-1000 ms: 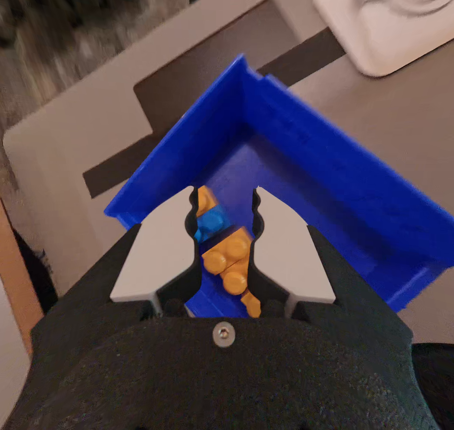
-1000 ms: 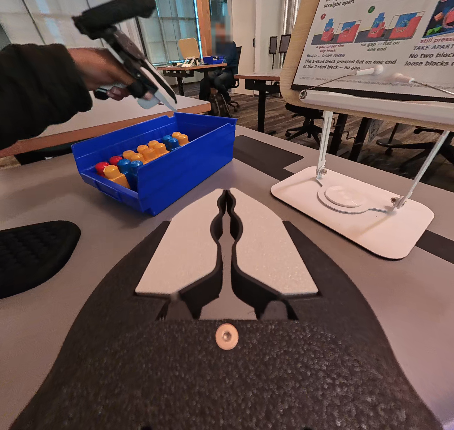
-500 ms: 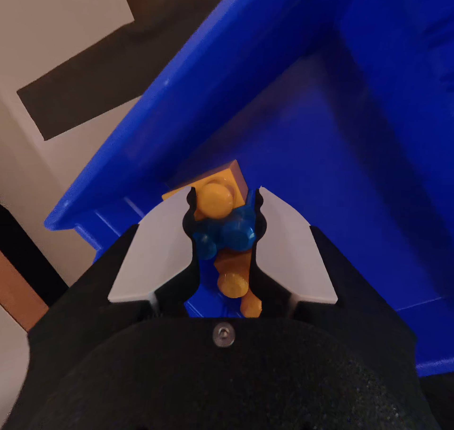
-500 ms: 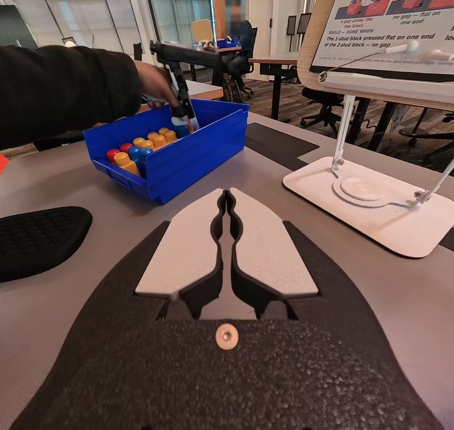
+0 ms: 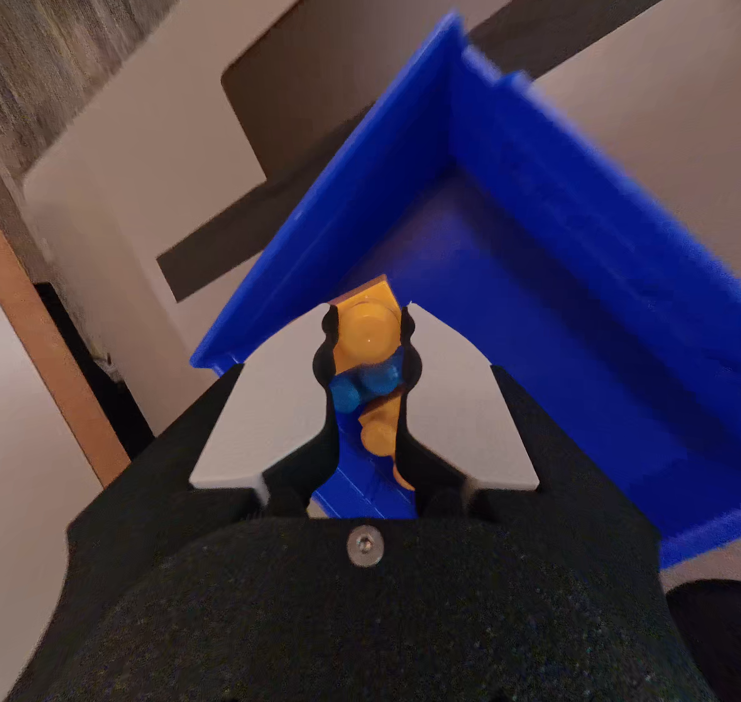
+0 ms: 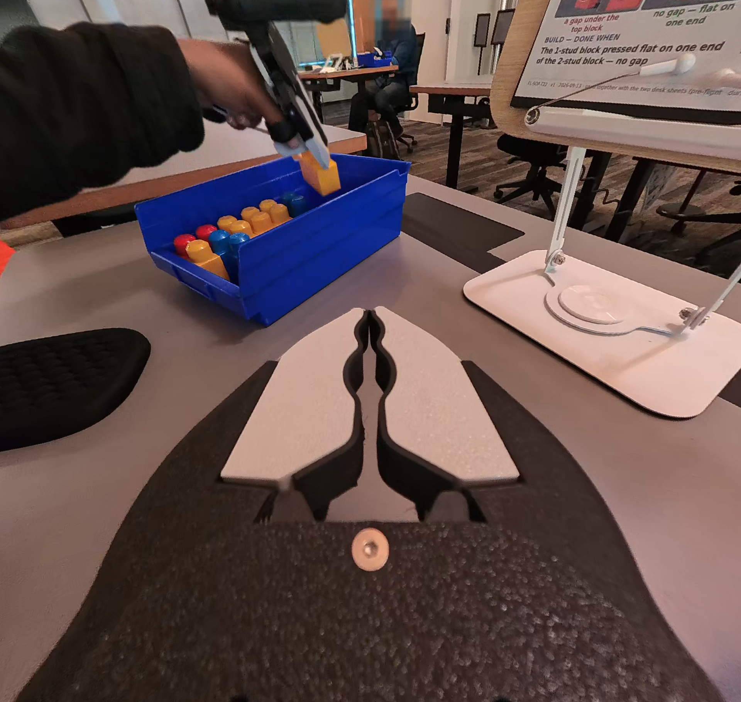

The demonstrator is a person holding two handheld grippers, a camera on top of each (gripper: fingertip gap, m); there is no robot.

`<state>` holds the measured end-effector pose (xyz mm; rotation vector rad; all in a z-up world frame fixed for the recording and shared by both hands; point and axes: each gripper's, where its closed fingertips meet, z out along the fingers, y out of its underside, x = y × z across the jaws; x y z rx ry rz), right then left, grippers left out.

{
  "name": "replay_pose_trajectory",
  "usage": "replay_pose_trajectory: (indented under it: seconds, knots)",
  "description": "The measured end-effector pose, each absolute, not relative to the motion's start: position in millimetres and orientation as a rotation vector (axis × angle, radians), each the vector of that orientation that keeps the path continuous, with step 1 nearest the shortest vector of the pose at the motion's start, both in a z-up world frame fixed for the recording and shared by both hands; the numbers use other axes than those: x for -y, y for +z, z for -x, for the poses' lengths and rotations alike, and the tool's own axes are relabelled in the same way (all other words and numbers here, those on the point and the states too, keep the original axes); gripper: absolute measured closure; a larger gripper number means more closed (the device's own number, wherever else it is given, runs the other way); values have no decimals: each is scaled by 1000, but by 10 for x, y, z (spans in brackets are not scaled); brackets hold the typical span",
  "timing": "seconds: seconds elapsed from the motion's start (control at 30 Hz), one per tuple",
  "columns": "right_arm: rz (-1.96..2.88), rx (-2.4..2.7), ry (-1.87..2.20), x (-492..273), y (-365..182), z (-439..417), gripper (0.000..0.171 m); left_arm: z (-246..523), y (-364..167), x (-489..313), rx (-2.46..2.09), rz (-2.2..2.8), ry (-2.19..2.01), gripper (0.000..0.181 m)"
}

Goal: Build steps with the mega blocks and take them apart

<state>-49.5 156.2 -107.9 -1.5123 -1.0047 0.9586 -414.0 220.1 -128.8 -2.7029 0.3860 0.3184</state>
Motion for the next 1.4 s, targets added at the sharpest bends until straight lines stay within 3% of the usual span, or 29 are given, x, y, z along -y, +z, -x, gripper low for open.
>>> replay_pose_trajectory:
  seconds: [0.33,0.77,1.07,1.4]
  knots:
    - [1462,1025,825,-1601,-931,392,171,2421,-691,-1960,-802,2357,51,151]
    - [1483,898,665,-1920,-800,-11,171,457,-1571,-1169,-1443,2269,-201,151]
    - [1495,740,637,-2138,-679,-312,171,-223,-1882,-903,-1657,2213,-335,151]
    - [1518,690,647,-2221,-674,-417,171,-402,-1966,-931,-1661,2244,-384,151]
